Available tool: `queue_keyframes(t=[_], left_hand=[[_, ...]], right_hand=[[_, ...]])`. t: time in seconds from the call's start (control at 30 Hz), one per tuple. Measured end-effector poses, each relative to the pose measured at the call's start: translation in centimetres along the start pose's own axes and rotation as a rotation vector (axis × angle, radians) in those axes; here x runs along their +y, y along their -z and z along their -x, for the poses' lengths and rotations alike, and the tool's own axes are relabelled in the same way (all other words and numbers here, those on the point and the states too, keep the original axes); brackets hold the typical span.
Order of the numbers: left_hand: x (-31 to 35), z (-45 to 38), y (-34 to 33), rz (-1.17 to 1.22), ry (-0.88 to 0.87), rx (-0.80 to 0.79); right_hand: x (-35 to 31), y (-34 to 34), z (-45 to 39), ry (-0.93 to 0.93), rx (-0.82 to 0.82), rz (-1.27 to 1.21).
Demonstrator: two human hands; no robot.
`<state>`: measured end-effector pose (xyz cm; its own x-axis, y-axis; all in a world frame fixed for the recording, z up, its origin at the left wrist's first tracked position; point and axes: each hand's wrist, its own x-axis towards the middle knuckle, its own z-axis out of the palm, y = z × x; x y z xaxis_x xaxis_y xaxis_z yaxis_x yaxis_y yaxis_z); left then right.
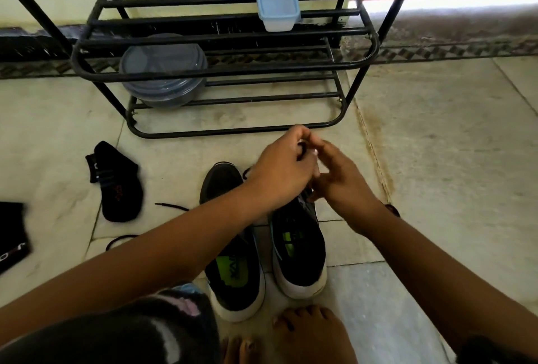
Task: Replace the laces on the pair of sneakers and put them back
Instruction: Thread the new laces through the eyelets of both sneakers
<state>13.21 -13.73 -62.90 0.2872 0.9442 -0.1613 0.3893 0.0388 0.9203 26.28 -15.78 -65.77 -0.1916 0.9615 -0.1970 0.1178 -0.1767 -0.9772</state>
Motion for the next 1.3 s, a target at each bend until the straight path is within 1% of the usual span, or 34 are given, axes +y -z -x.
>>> queue_keyframes(t=[0.07, 0.13, 0.27, 0.33, 0.53, 0.6, 0.63, 0.7, 0.8, 0.9, 1.0, 1.17, 1.23, 1.3], left_hand=[[0.9, 0.4, 0.6, -0.014, -0.068, -0.021], [1.1, 0.5, 1.3, -0.018, -0.095, -0.02], [1.0, 0.5, 2.5, 0.005, -0.109, -0.011], [1.2, 0.6, 2.9, 0.013, -0.123, -0.012], [1.8, 1.6, 2.8, -0.024, -0.286, -0.105], [1.9, 1.6, 3.1, -0.046, -0.295, -0.107], [1.9, 1.5, 3.3, -0.051, -0.292, -0.102], [1.7, 1.3, 3.7, -0.089, -0.291, -0.048], [1.4, 0.9, 4.2, -0.119, -0.257, 0.131], [1.1, 0.6, 4.8, -0.038, -0.151, 0.308], [0.4, 0.1, 5.3, 0.108, -0.018, 0.428], [-0.3, -0.2, 5.5, 0.22, 0.032, 0.531], [-0.8, -0.2, 5.2, 0.23, 0.075, 0.558], [-1.2, -0.4, 4.9, 0.235, 0.132, 0.565]], right_hand=[[0.3, -0.8, 0.3, -0.001, -0.046, -0.037], [0.5, -1.3, 0.5, 0.025, -0.043, -0.008], [0.3, -0.8, 0.1, 0.145, 0.111, 0.039], [-0.2, -0.4, -0.2, 0.15, 0.151, 0.029], [-1.4, -0.7, -0.4, 0.13, -0.061, -0.139], [-1.4, -0.8, -0.3, 0.126, -0.055, -0.163], [-1.3, -0.6, -0.3, 0.121, -0.026, -0.158], [-1.1, 0.1, -0.4, 0.111, 0.074, -0.1], [-0.4, 1.4, -0.6, 0.067, 0.235, -0.008], [0.9, 2.4, -0.3, -0.038, 0.304, 0.076], [2.2, 2.9, 0.4, -0.204, 0.287, 0.163], [3.8, 3.4, 1.4, -0.431, 0.191, 0.361], [3.9, 3.4, 1.8, -0.482, 0.166, 0.397], [3.9, 3.5, 2.0, -0.495, 0.168, 0.377]])
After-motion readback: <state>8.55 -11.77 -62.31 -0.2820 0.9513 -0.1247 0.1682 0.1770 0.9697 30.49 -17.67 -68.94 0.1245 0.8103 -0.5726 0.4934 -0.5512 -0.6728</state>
